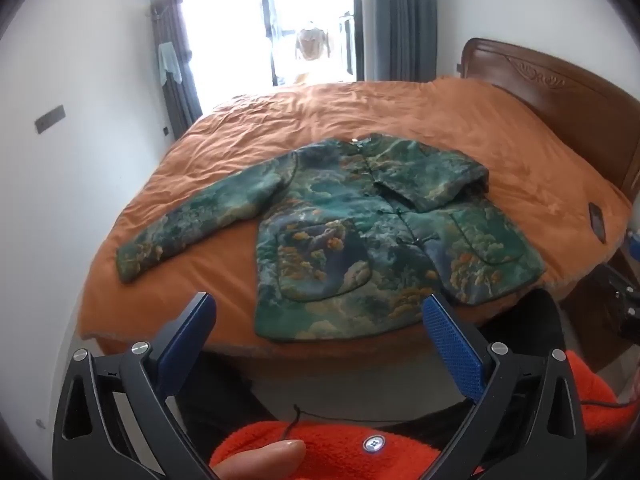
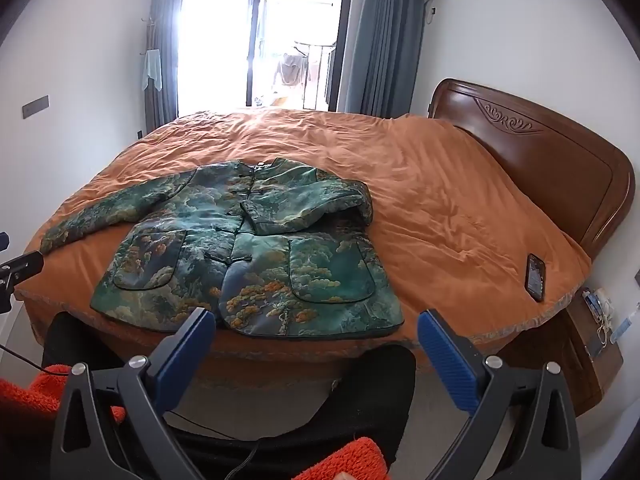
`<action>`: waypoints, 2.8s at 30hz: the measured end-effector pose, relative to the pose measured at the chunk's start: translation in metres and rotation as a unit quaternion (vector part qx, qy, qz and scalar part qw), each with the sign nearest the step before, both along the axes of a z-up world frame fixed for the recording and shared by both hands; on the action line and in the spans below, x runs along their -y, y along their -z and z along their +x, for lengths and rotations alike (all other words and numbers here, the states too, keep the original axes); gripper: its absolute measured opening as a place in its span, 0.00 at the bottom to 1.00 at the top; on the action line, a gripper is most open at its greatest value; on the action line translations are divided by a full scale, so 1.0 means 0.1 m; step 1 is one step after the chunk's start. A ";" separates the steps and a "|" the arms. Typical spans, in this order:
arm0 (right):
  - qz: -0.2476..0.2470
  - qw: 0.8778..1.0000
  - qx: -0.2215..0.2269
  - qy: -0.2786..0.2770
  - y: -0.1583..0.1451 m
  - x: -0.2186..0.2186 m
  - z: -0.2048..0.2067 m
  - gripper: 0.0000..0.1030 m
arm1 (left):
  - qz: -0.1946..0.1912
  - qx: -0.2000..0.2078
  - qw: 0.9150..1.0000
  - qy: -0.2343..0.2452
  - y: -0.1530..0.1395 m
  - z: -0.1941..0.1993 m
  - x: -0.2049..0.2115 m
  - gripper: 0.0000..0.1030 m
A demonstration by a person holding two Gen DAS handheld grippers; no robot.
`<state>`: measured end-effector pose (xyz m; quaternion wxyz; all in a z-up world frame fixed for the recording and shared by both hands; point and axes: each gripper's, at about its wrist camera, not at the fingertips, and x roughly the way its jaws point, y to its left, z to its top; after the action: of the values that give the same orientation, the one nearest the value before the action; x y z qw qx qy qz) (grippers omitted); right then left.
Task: Fold large clothes
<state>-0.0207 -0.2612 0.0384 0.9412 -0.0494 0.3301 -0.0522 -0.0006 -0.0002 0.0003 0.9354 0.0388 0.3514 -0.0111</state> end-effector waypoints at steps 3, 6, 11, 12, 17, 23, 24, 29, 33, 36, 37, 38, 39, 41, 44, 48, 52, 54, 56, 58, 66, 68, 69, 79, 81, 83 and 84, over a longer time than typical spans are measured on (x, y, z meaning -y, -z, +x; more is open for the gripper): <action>0.000 1.000 -0.001 0.001 0.00 0.00 0.00 1.00 | -0.001 -0.001 1.000 -0.002 -0.01 -0.01 0.00 1.00; -0.001 1.000 -0.001 0.001 0.00 0.00 0.00 1.00 | -0.001 -0.001 1.000 -0.005 -0.03 -0.03 0.01 1.00; -0.003 1.000 -0.002 0.001 0.00 -0.01 0.00 1.00 | -0.006 -0.006 1.000 0.001 0.00 0.00 -0.02 1.00; -0.003 1.000 -0.002 0.001 0.00 -0.01 0.00 1.00 | -0.006 -0.005 1.000 0.001 -0.01 0.00 -0.02 1.00; -0.003 1.000 -0.002 0.001 0.00 -0.01 0.00 1.00 | -0.008 -0.005 1.000 0.000 0.00 -0.03 -0.02 1.00; -0.004 1.000 -0.002 0.001 -0.04 0.03 0.00 1.00 | -0.009 -0.003 1.000 0.000 0.00 -0.02 -0.01 1.00; -0.004 1.000 -0.001 0.001 -0.03 0.02 0.01 1.00 | -0.009 -0.003 1.000 0.000 0.00 0.00 0.01 1.00; -0.005 1.000 0.005 0.002 -0.03 0.01 0.02 1.00 | -0.009 -0.003 1.000 0.000 -0.01 0.01 0.01 1.00; 0.000 1.000 0.002 0.002 -0.06 0.04 0.03 1.00 | -0.010 -0.003 1.000 -0.001 -0.02 0.02 0.01 1.00; -0.001 1.000 0.002 0.002 -0.05 0.03 0.03 1.00 | -0.012 -0.002 1.000 -0.004 -0.11 0.06 0.01 1.00; -0.003 1.000 0.003 0.002 -0.05 0.03 0.03 1.00 | -0.012 -0.002 1.000 -0.004 -0.11 0.06 0.01 1.00; -0.004 1.000 0.004 0.002 -0.06 0.04 0.03 1.00 | -0.013 -0.001 1.000 -0.004 -0.12 0.07 0.00 1.00; -0.003 1.000 0.006 0.002 -0.06 0.04 0.03 1.00 | -0.013 -0.001 1.000 -0.004 -0.12 0.07 0.00 1.00; -0.003 1.000 0.005 0.002 -0.05 0.03 0.04 1.00 | -0.012 -0.002 1.000 -0.004 -0.13 0.08 0.00 1.00; -0.004 1.000 0.003 0.002 -0.05 0.03 0.04 1.00 | -0.013 -0.001 1.000 -0.003 -0.12 0.06 0.00 1.00; -0.006 1.000 0.002 0.003 -0.05 0.02 0.05 1.00 | -0.013 -0.001 1.000 -0.004 -0.13 0.07 -0.01 1.00; -0.008 1.000 -0.003 0.005 -0.03 0.01 0.06 1.00 | -0.013 -0.001 1.000 -0.003 -0.09 0.05 -0.02 1.00; -0.007 1.000 -0.003 0.004 -0.03 0.01 0.06 1.00 | -0.013 -0.001 1.000 -0.004 -0.10 0.06 -0.03 1.00; -0.008 1.000 -0.003 0.005 -0.03 0.01 0.07 1.00 | -0.014 -0.001 1.000 -0.004 -0.10 0.06 -0.02 1.00; -0.007 1.000 -0.004 0.004 -0.03 0.01 0.06 1.00 | -0.013 -0.001 1.000 -0.004 -0.10 0.06 -0.02 1.00; -0.008 1.000 -0.003 0.005 -0.03 0.01 0.07 1.00 | -0.013 -0.002 1.000 -0.003 -0.09 0.06 -0.03 1.00; -0.008 1.000 -0.004 0.005 -0.03 0.01 0.08 1.00 | -0.013 -0.002 1.000 -0.003 -0.09 0.06 -0.03 1.00; -0.007 1.000 -0.004 0.005 -0.03 0.01 0.07 1.00 | -0.013 -0.002 1.000 -0.004 -0.09 0.05 -0.02 1.00; -0.007 1.000 -0.005 0.004 -0.02 0.00 0.08 1.00 | -0.013 -0.003 1.000 -0.004 -0.07 0.06 -0.05 1.00; -0.008 1.000 -0.005 0.005 -0.02 0.01 0.09 1.00 | -0.012 -0.002 1.000 -0.004 -0.07 0.06 -0.05 1.00; -0.007 1.000 -0.006 0.005 -0.02 0.01 0.10 1.00 | -0.012 -0.002 1.000 -0.005 -0.04 0.06 -0.07 1.00; -0.007 1.000 -0.007 0.005 -0.01 0.01 0.10 1.00 | -0.011 -0.001 1.000 -0.006 -0.04 0.06 -0.09 1.00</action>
<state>-0.0106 -0.2618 0.0397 0.9383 -0.0545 0.3363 -0.0589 0.0058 0.0085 0.0039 0.9353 0.0264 0.3527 -0.0091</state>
